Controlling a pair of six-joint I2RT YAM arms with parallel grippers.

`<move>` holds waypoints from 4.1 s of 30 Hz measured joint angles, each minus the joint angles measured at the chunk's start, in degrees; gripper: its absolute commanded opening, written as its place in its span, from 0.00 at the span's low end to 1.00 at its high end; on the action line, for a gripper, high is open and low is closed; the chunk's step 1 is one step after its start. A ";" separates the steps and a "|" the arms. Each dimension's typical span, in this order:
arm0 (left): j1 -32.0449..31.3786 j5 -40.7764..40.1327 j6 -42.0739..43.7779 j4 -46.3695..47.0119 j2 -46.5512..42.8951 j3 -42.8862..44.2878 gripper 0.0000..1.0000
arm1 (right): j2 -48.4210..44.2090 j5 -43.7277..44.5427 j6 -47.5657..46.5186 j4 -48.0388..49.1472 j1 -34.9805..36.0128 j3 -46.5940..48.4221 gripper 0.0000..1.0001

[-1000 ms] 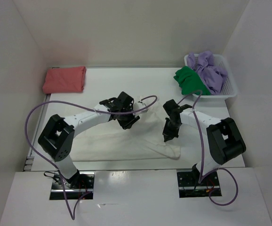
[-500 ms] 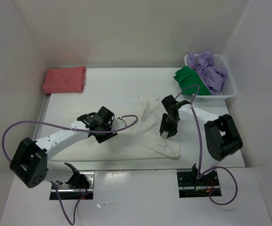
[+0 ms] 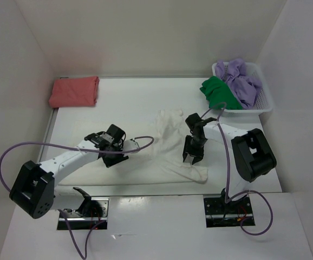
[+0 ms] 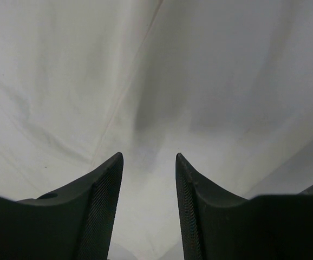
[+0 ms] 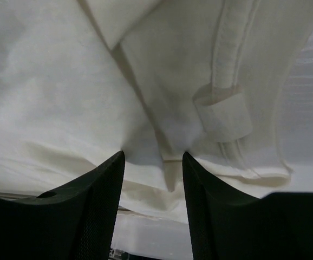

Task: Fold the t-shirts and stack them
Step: Fold the flattened tshirt in 1/3 of the way

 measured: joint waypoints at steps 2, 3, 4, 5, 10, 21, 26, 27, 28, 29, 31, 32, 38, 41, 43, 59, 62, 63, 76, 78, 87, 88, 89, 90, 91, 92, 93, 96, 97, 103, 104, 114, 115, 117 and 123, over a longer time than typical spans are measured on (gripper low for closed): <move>0.00 0.20 0.79 0.26 1.70 -0.02 0.52 | 0.02 -0.28 0.17 -0.13 0.00 -0.66 0.53; 0.00 0.31 0.92 0.48 2.54 -0.02 0.52 | 0.07 -0.48 0.24 -0.22 0.07 -0.87 0.50; 0.00 0.55 1.01 0.70 3.41 -0.02 0.52 | 0.13 -0.61 0.28 -0.31 0.17 -0.96 0.48; 0.00 0.79 1.07 0.87 4.24 0.00 0.52 | 0.42 -0.79 0.44 -0.31 0.24 -0.98 0.41; 0.00 2.14 1.38 1.60 6.97 0.02 0.54 | 1.40 -1.33 0.61 -0.68 0.33 -0.98 0.19; 0.00 1.40 2.05 4.33 11.10 0.28 0.54 | 1.40 2.80 0.55 -5.16 0.39 6.10 0.02; 0.00 1.36 2.01 4.33 11.10 0.28 0.54 | 1.44 3.72 0.39 -5.90 0.39 7.54 0.00; 0.00 1.38 1.99 4.33 11.10 0.28 0.54 | 1.46 3.91 0.39 -6.10 0.39 7.54 0.00; 0.00 1.36 1.99 4.33 11.10 0.28 0.54 | 1.46 4.02 0.39 -6.21 0.39 7.54 0.00; 0.00 1.38 1.99 4.33 11.10 0.28 0.54 | 1.51 4.13 0.39 -6.25 0.39 7.54 0.05; 0.00 1.31 2.01 4.35 11.19 0.31 0.55 | 1.73 4.50 0.44 -6.36 0.39 7.54 0.34; 0.00 1.29 1.99 4.33 11.26 0.37 0.55 | 1.95 4.87 0.26 -6.40 0.39 7.54 0.36; 0.00 1.22 1.99 4.15 11.52 0.61 0.55 | 3.06 4.87 -0.57 -6.34 0.39 7.08 0.27; 0.00 1.22 1.97 4.15 11.52 0.61 0.55 | 3.04 4.35 -0.66 -6.21 0.39 6.58 0.27; 0.00 1.22 1.97 4.15 11.58 0.61 0.55 | 3.04 3.74 -0.72 -6.12 0.39 6.21 0.25; 0.00 1.22 1.97 3.72 12.15 1.09 0.55 | 2.45 1.84 -1.07 -6.29 0.39 4.63 0.00; 0.00 1.22 1.97 3.63 12.22 1.16 0.55 | 2.36 2.54 -0.98 -6.32 0.39 4.72 0.00; 0.00 1.20 1.97 3.63 12.22 1.16 0.55 | 2.36 3.13 -0.87 -6.40 0.39 4.85 0.00; 0.00 1.22 1.97 3.63 12.22 1.16 0.55 | 4.31 9.09 -1.09 -7.74 -1.90 12.44 0.00; 0.00 1.22 1.97 3.61 12.28 1.18 0.55 | 5.46 9.46 -1.11 -7.69 -1.95 12.44 0.00; 0.00 1.22 1.99 3.56 12.35 1.25 0.55 | 7.85 10.29 -2.16 -7.37 -3.48 14.23 0.04; 0.00 1.22 1.97 3.54 12.35 1.25 0.55 | 7.96 10.34 -2.38 -7.15 -3.50 14.67 0.04; 0.00 1.22 1.97 3.56 12.35 1.25 0.55 | 8.07 10.45 -2.58 -7.10 -3.52 15.04 0.04; 0.00 1.22 1.97 3.56 12.37 1.25 0.55 | 8.11 10.51 -2.73 -7.02 -3.52 15.32 0.06; 0.00 1.22 1.97 3.56 12.35 1.25 0.55 | 8.15 10.58 -2.86 -6.82 -3.52 15.50 0.09; 0.00 1.22 1.97 3.54 12.35 1.25 0.55 | 8.33 10.88 -3.15 -6.78 -3.52 15.76 0.14; 0.00 1.22 1.97 3.56 12.37 1.25 0.55 | 8.61 11.10 -3.58 -6.71 -3.61 16.04 0.31; 0.00 1.20 1.90 3.56 12.37 1.25 0.55 | 8.94 11.41 -3.87 -6.71 -3.78 16.13 0.47; 0.00 1.22 1.90 3.54 12.37 1.27 0.55 | 8.85 11.50 -3.76 -6.86 -3.82 16.13 0.50; 0.00 0.72 1.36 3.08 11.91 1.68 0.61 | -4.35 13.07 2.91 -8.48 -3.93 11.28 0.52; 0.00 0.52 0.68 2.56 11.50 2.03 0.61 | -8.76 13.11 4.61 -9.22 -3.91 9.88 0.50; 8.17 -13.70 -0.55 2.34 -1.79 3.80 0.68 | -35.23 12.59 26.21 -15.10 0.00 -7.39 0.49; 10.34 -15.98 0.04 2.27 -3.15 2.25 0.70 | -34.75 12.70 27.91 -15.52 0.90 -7.89 0.49; 13.57 -19.65 1.14 2.14 -5.22 -0.76 0.71 | -34.64 12.85 30.64 -15.93 2.84 -8.41 0.49; 16.68 -26.34 3.80 1.99 -8.94 -9.01 0.72 | -31.63 14.43 36.48 -16.09 4.52 -9.01 0.46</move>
